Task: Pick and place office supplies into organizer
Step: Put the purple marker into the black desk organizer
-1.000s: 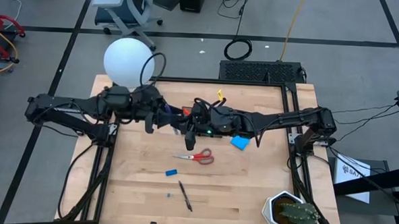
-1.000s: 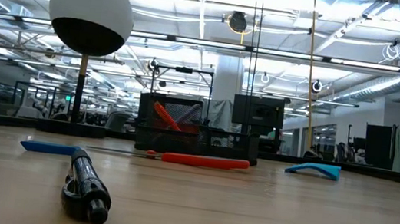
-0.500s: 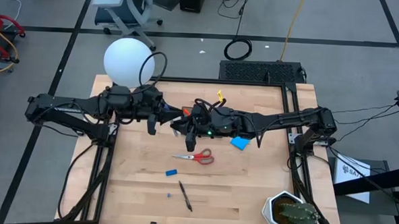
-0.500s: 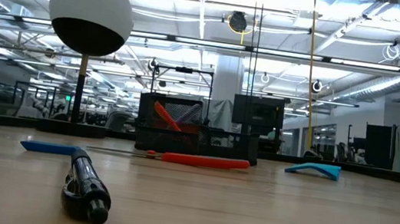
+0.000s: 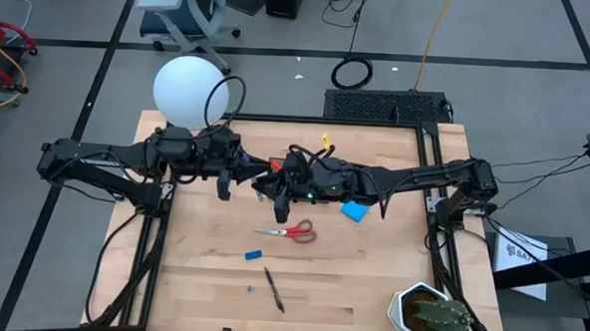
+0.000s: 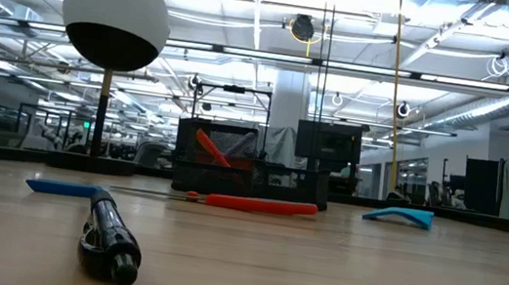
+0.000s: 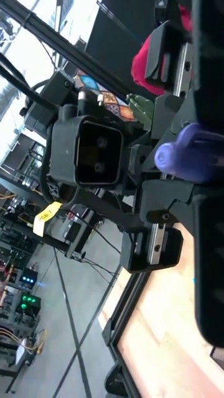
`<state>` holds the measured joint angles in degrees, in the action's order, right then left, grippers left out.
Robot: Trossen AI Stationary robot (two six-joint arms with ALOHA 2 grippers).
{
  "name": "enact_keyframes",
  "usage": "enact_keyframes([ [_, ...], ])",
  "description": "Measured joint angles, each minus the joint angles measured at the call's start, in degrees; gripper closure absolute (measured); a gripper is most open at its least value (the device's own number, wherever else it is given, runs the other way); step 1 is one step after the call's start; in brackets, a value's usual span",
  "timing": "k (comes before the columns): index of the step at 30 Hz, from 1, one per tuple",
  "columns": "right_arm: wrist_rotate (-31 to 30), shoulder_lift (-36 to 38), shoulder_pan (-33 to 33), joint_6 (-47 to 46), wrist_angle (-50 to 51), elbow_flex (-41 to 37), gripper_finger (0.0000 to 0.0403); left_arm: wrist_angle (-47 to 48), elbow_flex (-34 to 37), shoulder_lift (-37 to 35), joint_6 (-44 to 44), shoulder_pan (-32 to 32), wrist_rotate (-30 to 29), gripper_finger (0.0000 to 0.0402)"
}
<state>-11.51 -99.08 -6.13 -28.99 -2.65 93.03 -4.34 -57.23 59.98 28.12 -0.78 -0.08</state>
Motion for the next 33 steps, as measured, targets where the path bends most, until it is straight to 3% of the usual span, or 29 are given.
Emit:
enact_keyframes([
  [8, -1.4, 4.3, 1.0, -0.5, 5.6, 0.0, 0.0315, 0.7, 0.0, -1.7, -3.0, 0.3, 0.0, 0.0377],
  [16, -5.1, 9.8, 1.3, -0.2, 13.8, 0.0, 0.0326, 6.1, -0.1, -4.7, -9.7, 0.7, -5.4, 0.0377],
  [24, -5.2, 10.6, 1.2, -0.3, 14.5, 0.0, 0.0328, 4.8, 0.0, -1.2, -21.4, 0.7, -8.7, 0.0377],
  [29, -5.0, 10.5, -0.1, -1.0, 14.3, 0.0, 0.0328, 4.2, 0.0, 1.2, -23.0, 2.2, -10.5, 0.0377],
  [33, -5.0, 10.6, -1.1, -1.8, 14.0, 0.0, 0.0328, 1.2, 1.8, 2.7, -22.9, 4.7, -8.3, 0.0377],
])
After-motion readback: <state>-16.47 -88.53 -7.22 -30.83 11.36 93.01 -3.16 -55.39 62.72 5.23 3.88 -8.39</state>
